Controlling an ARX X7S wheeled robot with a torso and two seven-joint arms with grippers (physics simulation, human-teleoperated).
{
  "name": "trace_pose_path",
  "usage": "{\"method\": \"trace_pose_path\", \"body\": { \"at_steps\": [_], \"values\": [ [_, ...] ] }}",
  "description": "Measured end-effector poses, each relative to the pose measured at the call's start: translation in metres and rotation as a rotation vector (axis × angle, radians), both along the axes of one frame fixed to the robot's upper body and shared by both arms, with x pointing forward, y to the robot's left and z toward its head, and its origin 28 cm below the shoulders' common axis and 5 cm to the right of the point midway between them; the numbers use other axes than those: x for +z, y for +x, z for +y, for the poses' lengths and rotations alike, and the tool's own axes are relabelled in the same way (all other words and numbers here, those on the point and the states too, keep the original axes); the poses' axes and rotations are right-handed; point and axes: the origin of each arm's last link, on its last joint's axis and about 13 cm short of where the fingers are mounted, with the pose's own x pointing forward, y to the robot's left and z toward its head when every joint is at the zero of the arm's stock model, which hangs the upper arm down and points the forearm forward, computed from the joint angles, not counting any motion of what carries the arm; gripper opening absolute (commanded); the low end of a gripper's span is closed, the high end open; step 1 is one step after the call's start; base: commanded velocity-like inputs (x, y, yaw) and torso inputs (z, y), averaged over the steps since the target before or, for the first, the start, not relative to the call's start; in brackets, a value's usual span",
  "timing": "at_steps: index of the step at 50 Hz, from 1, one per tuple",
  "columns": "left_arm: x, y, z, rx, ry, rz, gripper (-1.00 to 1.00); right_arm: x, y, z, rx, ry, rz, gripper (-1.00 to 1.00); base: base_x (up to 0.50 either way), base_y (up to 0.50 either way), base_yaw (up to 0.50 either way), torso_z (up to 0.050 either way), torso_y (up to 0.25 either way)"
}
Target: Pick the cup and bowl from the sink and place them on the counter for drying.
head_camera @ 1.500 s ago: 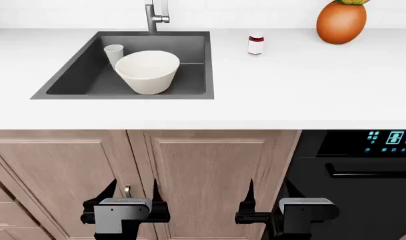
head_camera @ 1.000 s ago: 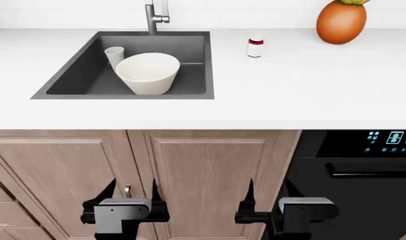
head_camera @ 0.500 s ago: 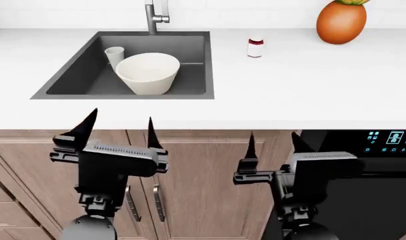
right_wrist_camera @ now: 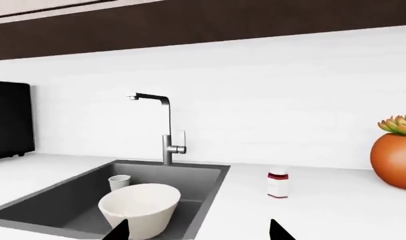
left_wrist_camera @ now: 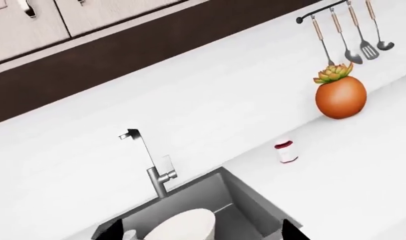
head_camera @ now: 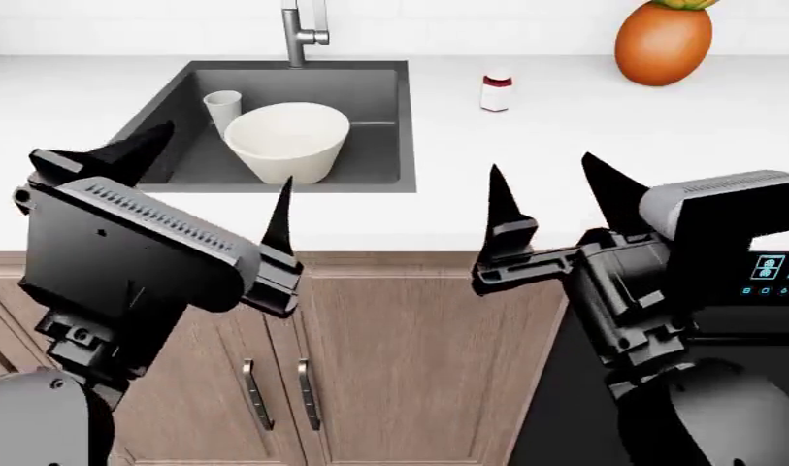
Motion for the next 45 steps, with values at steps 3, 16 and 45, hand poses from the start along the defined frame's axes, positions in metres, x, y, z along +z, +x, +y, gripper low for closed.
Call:
{"method": "trace_pose_path", "body": {
  "at_steps": [3,16,45],
  "values": [
    [0.01,-0.005,0.007,-0.029,0.008,0.026,1.0,0.014,-0.003,-0.006,0.022,0.013,-0.01,1.0,0.0,0.0,0.0,0.0,0.0],
    [0.034,-0.018,0.03,-0.167,-0.145,0.036,1.0,0.057,-0.019,-0.027,0.125,0.04,-0.037,1.0,0.0,0.0,0.0,0.002,0.0],
    [0.057,-0.019,0.048,-0.306,-0.278,-0.094,1.0,0.092,-0.054,-0.049,0.229,-0.033,-0.095,1.0,0.0,0.0,0.0,0.05,0.0]
  ]
}}
